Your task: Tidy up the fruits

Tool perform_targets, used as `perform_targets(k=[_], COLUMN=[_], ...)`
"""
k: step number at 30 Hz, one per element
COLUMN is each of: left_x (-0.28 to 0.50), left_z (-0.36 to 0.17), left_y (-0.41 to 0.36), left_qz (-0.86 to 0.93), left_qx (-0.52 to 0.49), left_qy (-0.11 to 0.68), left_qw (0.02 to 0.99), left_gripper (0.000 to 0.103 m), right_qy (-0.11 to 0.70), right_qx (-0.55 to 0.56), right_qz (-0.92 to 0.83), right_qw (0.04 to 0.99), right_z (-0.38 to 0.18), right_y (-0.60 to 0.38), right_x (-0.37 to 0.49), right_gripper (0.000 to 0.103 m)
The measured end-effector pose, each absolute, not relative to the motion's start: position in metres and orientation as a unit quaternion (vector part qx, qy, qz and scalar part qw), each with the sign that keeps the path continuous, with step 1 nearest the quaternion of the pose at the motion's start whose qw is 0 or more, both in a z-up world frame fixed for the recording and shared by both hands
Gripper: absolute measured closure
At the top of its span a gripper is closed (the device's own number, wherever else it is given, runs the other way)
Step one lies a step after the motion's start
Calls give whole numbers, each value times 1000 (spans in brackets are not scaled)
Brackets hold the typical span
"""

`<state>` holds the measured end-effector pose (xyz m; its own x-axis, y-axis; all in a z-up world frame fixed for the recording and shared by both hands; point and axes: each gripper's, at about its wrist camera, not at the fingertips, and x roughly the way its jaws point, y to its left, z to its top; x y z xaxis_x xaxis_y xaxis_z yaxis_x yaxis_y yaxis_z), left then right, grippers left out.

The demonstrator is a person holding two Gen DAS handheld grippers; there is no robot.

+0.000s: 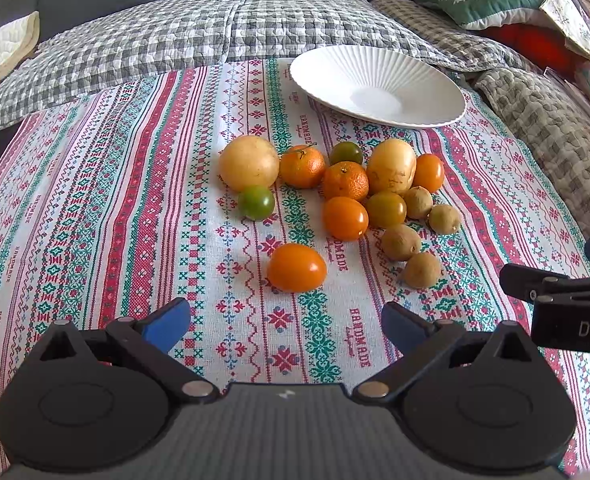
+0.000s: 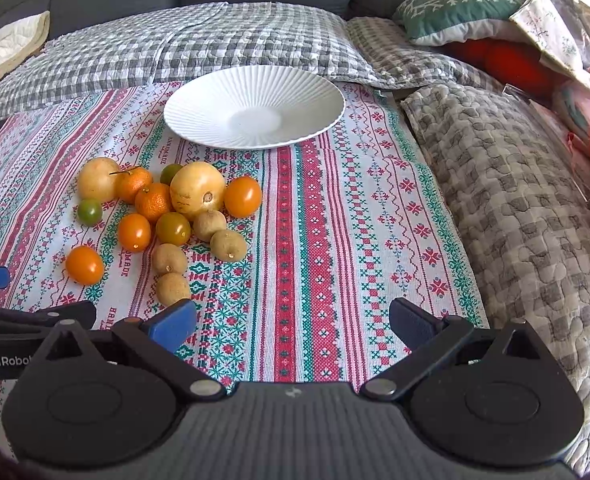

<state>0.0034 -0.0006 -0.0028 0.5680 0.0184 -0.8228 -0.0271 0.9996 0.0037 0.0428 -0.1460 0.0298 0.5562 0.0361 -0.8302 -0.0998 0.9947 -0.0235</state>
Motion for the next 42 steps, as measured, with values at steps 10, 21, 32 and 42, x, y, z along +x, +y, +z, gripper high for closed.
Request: perform_targets(k=[10, 21, 32, 42], left_x=[3, 3, 2, 1], left_z=[-2, -2, 0, 1], left_y=[-2, -3, -5, -5], left_qz=[13, 14, 11, 9], left_qx=[5, 5, 8, 7], left_qy=[464, 464, 462, 463], left_qw=[886, 886, 887, 886], left_gripper=[6, 6, 6, 6], right_qy=[469, 468, 468, 473], right_qx=[-35, -33, -32, -27], right_qz=[39, 38, 33, 28], right_qw=[882, 882, 882, 880], right_z=[30, 30, 29, 28], right_y=[-145, -147, -148, -148], right_x=[43, 43, 44, 44], right_gripper=[0, 0, 0, 0])
